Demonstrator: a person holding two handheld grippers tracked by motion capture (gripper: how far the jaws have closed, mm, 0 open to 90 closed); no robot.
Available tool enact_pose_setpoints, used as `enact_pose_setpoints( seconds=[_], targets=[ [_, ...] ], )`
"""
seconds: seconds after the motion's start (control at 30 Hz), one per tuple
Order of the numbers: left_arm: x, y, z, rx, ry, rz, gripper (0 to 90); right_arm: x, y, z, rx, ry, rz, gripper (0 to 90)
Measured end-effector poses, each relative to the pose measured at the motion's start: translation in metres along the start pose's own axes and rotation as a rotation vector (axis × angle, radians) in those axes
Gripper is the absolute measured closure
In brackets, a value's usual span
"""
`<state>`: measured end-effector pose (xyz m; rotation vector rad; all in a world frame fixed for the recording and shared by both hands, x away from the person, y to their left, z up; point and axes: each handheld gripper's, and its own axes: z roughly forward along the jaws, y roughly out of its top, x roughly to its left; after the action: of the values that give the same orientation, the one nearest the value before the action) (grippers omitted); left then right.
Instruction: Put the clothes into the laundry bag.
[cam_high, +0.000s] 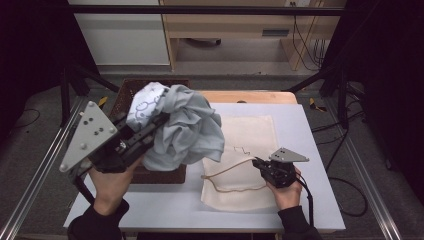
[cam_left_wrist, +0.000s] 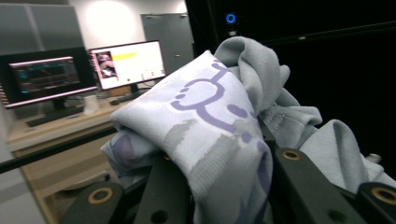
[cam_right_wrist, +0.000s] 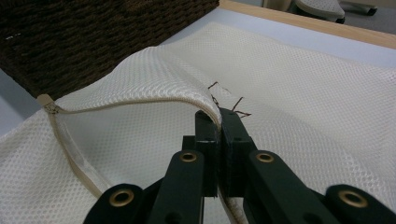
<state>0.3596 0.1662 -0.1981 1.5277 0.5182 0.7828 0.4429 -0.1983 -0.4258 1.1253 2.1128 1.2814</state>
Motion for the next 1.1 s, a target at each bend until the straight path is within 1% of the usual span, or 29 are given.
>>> enact_pose_setpoints(
  seconds=[0.03, 0.13, 0.2, 0.27, 0.33, 0.37, 0.5, 0.57, 0.63, 0.67, 0.7, 0.77, 0.83, 0.9, 1.0, 1.03, 1.1],
  targets=[
    [-0.004, -0.002, 0.001, 0.006, -0.018, -0.007, 73.8, 0.000, 0.000, 0.000, 0.000, 0.000, 0.000, 87.4],
    [-0.016, -0.010, 0.003, 0.017, -0.061, 0.001, 73.7, 0.000, 0.000, 0.000, 0.002, 0.002, 0.004, 87.4],
    [-0.025, -0.017, 0.006, 0.033, -0.089, 0.004, 73.7, 0.000, 0.000, 0.000, 0.003, 0.002, 0.005, 87.4],
    [-0.035, -0.026, 0.009, 0.049, -0.121, 0.005, 73.7, 0.000, 0.000, 0.000, 0.002, 0.004, 0.006, 87.4],
    [-0.042, -0.034, 0.013, 0.067, -0.146, 0.002, 73.7, 0.000, 0.000, 0.000, 0.001, 0.004, 0.007, 87.4],
    [-0.048, -0.040, 0.017, 0.079, -0.167, 0.002, 73.7, 0.000, 0.000, 0.000, 0.001, 0.004, 0.006, 87.4],
    [-0.060, -0.058, 0.027, 0.126, -0.207, -0.009, 73.6, 0.000, 0.001, 0.000, 0.000, 0.005, 0.008, 87.4],
    [-0.068, -0.074, 0.037, 0.174, -0.227, -0.012, 73.6, 0.000, 0.001, -0.001, 0.001, 0.005, 0.012, 87.4],
    [-0.076, -0.090, 0.047, 0.228, -0.239, -0.006, 73.5, 0.000, 0.001, -0.001, -0.001, 0.006, 0.011, 87.4],
    [-0.078, -0.096, 0.051, 0.250, -0.249, -0.007, 73.5, 0.000, 0.001, -0.001, -0.001, 0.007, 0.013, 87.3],
    [-0.083, -0.106, 0.058, 0.283, -0.260, -0.002, 73.5, 0.000, 0.001, -0.001, -0.002, 0.009, 0.013, 87.4],
    [-0.090, -0.121, 0.068, 0.330, -0.272, 0.008, 73.5, 0.001, 0.001, -0.001, -0.002, 0.009, 0.014, 87.3],
    [-0.096, -0.136, 0.078, 0.371, -0.285, 0.006, 73.5, 0.001, 0.001, -0.001, -0.002, 0.010, 0.012, 87.4],
    [-0.100, -0.151, 0.087, 0.408, -0.287, 0.009, 73.5, 0.001, 0.001, -0.001, -0.001, 0.010, 0.011, 87.3],
    [-0.103, -0.175, 0.101, 0.460, -0.295, -0.002, 73.5, 0.001, 0.001, -0.001, -0.002, 0.012, 0.010, 87.3],
    [-0.104, -0.184, 0.107, 0.491, -0.293, -0.003, 73.4, 0.002, 0.001, -0.001, 0.000, 0.012, 0.007, 87.3],
    [-0.106, -0.196, 0.115, 0.524, -0.293, -0.010, 73.3, 0.002, 0.001, 0.000, 0.003, 0.011, 0.006, 87.3]
  ],
)
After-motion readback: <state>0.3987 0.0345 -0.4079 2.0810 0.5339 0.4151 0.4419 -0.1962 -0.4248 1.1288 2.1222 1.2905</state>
